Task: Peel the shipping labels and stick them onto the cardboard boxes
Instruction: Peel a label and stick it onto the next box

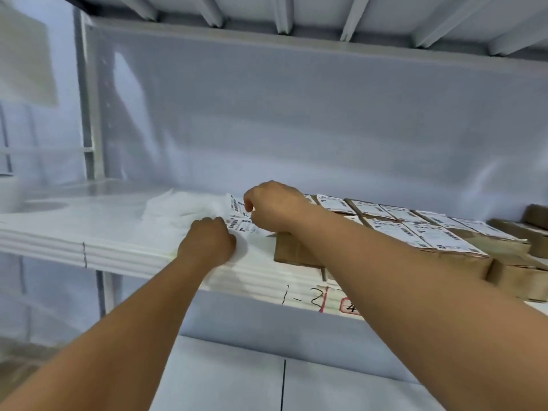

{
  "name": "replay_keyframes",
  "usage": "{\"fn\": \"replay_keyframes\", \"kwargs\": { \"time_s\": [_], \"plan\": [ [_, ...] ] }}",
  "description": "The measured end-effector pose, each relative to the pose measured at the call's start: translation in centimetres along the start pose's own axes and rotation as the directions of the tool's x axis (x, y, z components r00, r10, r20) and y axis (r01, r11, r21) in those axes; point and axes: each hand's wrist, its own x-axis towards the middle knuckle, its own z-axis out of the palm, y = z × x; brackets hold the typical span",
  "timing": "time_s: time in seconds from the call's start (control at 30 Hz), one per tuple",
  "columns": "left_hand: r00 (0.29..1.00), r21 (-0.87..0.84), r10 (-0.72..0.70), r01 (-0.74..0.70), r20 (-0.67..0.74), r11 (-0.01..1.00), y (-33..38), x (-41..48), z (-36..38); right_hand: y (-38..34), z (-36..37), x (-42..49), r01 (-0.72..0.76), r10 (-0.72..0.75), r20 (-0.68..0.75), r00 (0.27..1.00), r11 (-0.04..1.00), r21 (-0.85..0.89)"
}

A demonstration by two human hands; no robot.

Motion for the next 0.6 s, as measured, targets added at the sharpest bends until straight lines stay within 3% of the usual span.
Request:
{"fn": "replay_keyframes", "kwargs": {
  "time_s": [0.23,0.4,0.6],
  "plan": [
    [0.997,0.078,0.029,-0.034,0.066,0.996,-0.1,0.5,0.4,-0.1,1.3,3.8,-0.239,0.257,0.272,0.927,0.966,-0.098],
    [0.993,0.117,0.103,-0.108,0.05,0.987,-0.6,0.7,0.7,-0.3,2.9,5.0,-0.279,0.361,0.386,0.849,0.927,-0.252],
    [0.986,0.145,0.12,-0.136,0.115,0.98,-0.4,0.7,0.4,-0.4,3.9,5.2,-0.274,0.394,0.444,0.805,0.91,-0.311]
  ]
}}
